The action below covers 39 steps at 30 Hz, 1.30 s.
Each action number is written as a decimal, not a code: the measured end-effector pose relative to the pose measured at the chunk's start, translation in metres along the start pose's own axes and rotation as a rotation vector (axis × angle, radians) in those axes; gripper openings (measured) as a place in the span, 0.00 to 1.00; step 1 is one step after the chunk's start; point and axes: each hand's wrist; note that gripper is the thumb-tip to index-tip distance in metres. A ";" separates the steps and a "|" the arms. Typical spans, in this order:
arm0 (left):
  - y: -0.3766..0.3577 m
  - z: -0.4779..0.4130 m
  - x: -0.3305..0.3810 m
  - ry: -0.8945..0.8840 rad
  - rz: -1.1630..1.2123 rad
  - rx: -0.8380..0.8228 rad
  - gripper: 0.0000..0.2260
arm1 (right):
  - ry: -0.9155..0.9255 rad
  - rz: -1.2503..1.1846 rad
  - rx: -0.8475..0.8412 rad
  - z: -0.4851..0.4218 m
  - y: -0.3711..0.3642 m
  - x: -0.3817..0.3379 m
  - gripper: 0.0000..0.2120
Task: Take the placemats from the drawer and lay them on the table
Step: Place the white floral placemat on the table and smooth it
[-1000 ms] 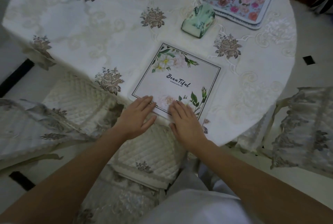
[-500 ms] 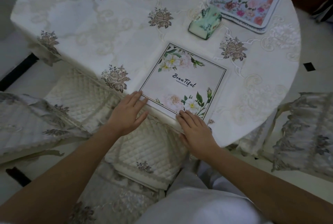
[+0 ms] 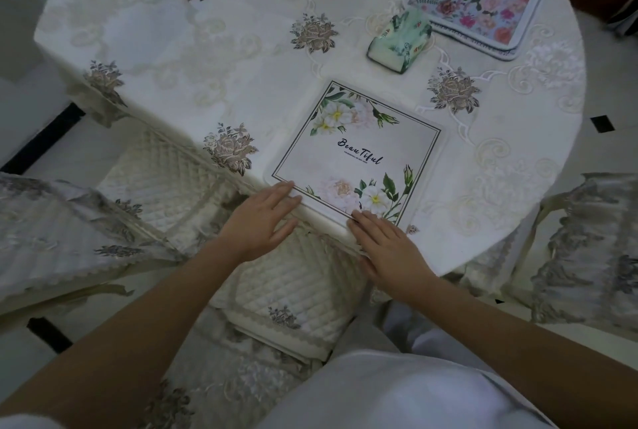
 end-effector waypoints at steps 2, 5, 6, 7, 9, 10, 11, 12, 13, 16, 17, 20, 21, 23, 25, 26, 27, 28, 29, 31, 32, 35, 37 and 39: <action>0.003 0.002 -0.006 0.011 0.003 0.020 0.24 | -0.014 -0.012 0.021 0.014 0.000 0.009 0.29; 0.003 0.000 -0.007 0.021 -0.021 0.021 0.25 | -0.046 -0.024 0.049 0.022 0.001 0.021 0.27; 0.002 -0.001 -0.006 0.029 -0.029 0.016 0.26 | -0.060 -0.031 0.062 0.022 0.001 0.023 0.26; 0.002 -0.004 -0.005 0.039 -0.035 0.008 0.26 | -0.073 -0.036 0.075 0.021 0.002 0.025 0.26; 0.001 -0.010 -0.004 0.068 -0.035 -0.005 0.27 | -0.107 -0.036 0.090 0.016 0.004 0.030 0.26; 0.002 -0.015 -0.004 0.082 -0.030 -0.011 0.28 | -0.131 -0.035 0.094 0.012 0.005 0.033 0.27; 0.002 -0.020 -0.004 0.095 -0.025 -0.017 0.29 | -0.158 -0.039 0.097 0.009 0.007 0.037 0.27; 0.003 -0.025 -0.004 0.108 -0.018 -0.024 0.30 | -0.186 -0.046 0.100 0.005 0.009 0.041 0.27; 0.004 -0.032 -0.004 0.119 -0.012 -0.027 0.30 | -0.212 -0.054 0.105 0.000 0.011 0.046 0.27; 0.008 -0.052 -0.004 0.143 0.005 -0.023 0.32 | -0.277 -0.060 0.115 -0.014 0.019 0.065 0.27; 0.010 -0.059 -0.004 0.153 0.018 -0.023 0.32 | -0.299 -0.063 0.116 -0.019 0.022 0.071 0.27; 0.012 -0.083 -0.007 0.188 0.063 -0.024 0.29 | -0.371 -0.087 0.121 -0.036 0.032 0.092 0.28; 0.013 -0.092 -0.009 0.196 0.076 -0.024 0.28 | -0.393 -0.101 0.126 -0.041 0.036 0.099 0.28; 0.015 -0.111 -0.012 0.206 0.089 -0.029 0.27 | -0.429 -0.124 0.128 -0.052 0.041 0.112 0.27; 0.018 -0.130 -0.015 0.215 0.080 -0.037 0.28 | -0.453 -0.135 0.130 -0.062 0.045 0.125 0.27; 0.020 -0.141 -0.016 0.217 0.074 -0.041 0.29 | -0.462 -0.140 0.136 -0.067 0.047 0.131 0.27; 0.021 -0.151 -0.017 0.217 0.068 -0.045 0.29 | -0.469 -0.146 0.143 -0.072 0.049 0.137 0.27; 0.023 -0.161 -0.017 0.214 0.061 -0.048 0.29 | -0.476 -0.152 0.149 -0.077 0.052 0.143 0.27; 0.024 -0.172 -0.018 0.208 0.054 -0.051 0.29 | -0.480 -0.160 0.156 -0.081 0.054 0.148 0.27; 0.028 -0.194 -0.021 0.194 0.043 -0.058 0.29 | -0.482 -0.177 0.166 -0.088 0.058 0.156 0.27; 0.030 -0.206 -0.022 0.189 0.037 -0.062 0.29 | -0.481 -0.182 0.168 -0.090 0.059 0.160 0.27; 0.036 -0.236 -0.021 0.177 0.029 -0.065 0.29 | -0.481 -0.181 0.166 -0.094 0.059 0.164 0.27; 0.035 -0.249 -0.017 0.159 0.019 -0.073 0.29 | -0.487 -0.184 0.172 -0.096 0.058 0.162 0.27; 0.034 -0.255 -0.010 0.124 0.011 -0.123 0.30 | -0.496 -0.182 0.178 -0.099 0.057 0.158 0.27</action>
Point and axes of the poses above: each hand's wrist, its own z-axis away from the middle knuckle, its own y-axis out of the back of the hand, x = y × z, and after that the axes turned 1 degree about z, right-handed
